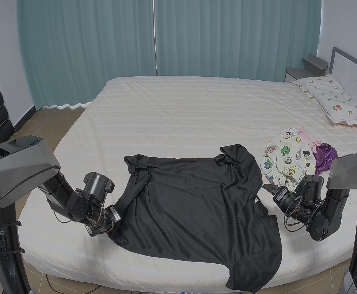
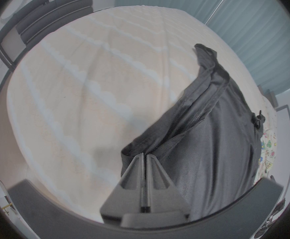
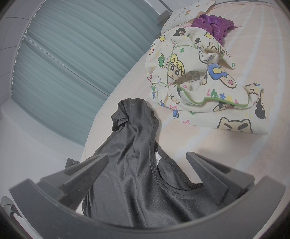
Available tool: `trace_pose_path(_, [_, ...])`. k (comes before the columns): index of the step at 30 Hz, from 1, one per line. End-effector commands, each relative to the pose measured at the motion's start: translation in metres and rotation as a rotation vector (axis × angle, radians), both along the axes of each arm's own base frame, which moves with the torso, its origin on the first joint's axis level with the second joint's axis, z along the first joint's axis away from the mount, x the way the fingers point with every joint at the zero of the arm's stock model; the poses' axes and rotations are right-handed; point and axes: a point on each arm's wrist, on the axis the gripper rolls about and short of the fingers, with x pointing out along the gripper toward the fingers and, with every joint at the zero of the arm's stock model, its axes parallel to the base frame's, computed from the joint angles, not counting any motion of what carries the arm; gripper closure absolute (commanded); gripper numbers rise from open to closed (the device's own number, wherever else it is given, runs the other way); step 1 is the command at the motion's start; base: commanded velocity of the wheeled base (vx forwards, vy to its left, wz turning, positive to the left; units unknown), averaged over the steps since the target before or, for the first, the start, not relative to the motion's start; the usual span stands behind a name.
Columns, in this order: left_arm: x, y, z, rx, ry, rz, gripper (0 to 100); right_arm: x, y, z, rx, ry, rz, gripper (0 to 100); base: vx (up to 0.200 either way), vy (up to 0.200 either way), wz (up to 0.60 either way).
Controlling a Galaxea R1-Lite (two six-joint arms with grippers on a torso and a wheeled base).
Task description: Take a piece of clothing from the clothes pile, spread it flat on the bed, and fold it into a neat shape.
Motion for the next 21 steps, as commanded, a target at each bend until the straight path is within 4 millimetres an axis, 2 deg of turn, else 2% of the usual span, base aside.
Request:
trace_pose_path(1, [-0.005,0.007,0.004,0.026,0.02,0.027,100,-0.003,0.0,0.0,-0.002,0.008,0.002,0,0.0,0.0,0.0])
trace_pose_path(4, [-0.016,0.017,0.016,0.029,0.035,0.047,100,-0.006,0.0,-0.001,-0.008,0.019,0.006,0,0.0,0.0,0.0])
trace_pose_path(8, [-0.019,0.023,0.019,0.035,0.054,0.063,100,-0.008,0.0,-0.002,-0.01,0.025,0.006,0,0.0,0.0,0.0])
trace_pose_path(10, [-0.028,0.027,0.022,0.046,0.099,0.069,100,-0.011,-0.001,-0.003,-0.013,0.035,0.007,0,0.0,0.0,0.0])
trace_pose_path(13, [-0.038,0.033,0.02,0.046,0.135,0.082,100,-0.015,-0.001,-0.005,-0.034,0.049,0.018,0,0.0,0.0,0.0])
trace_pose_path(18, [-0.044,0.04,0.013,0.044,0.17,0.101,100,-0.025,-0.003,-0.012,-0.105,0.088,0.056,0,0.0,0.0,0.0])
trace_pose_path(21, [-0.049,0.041,0.012,-0.003,0.195,0.088,100,-0.038,-0.004,-0.017,-0.131,0.136,0.116,0,0.0,0.0,0.0])
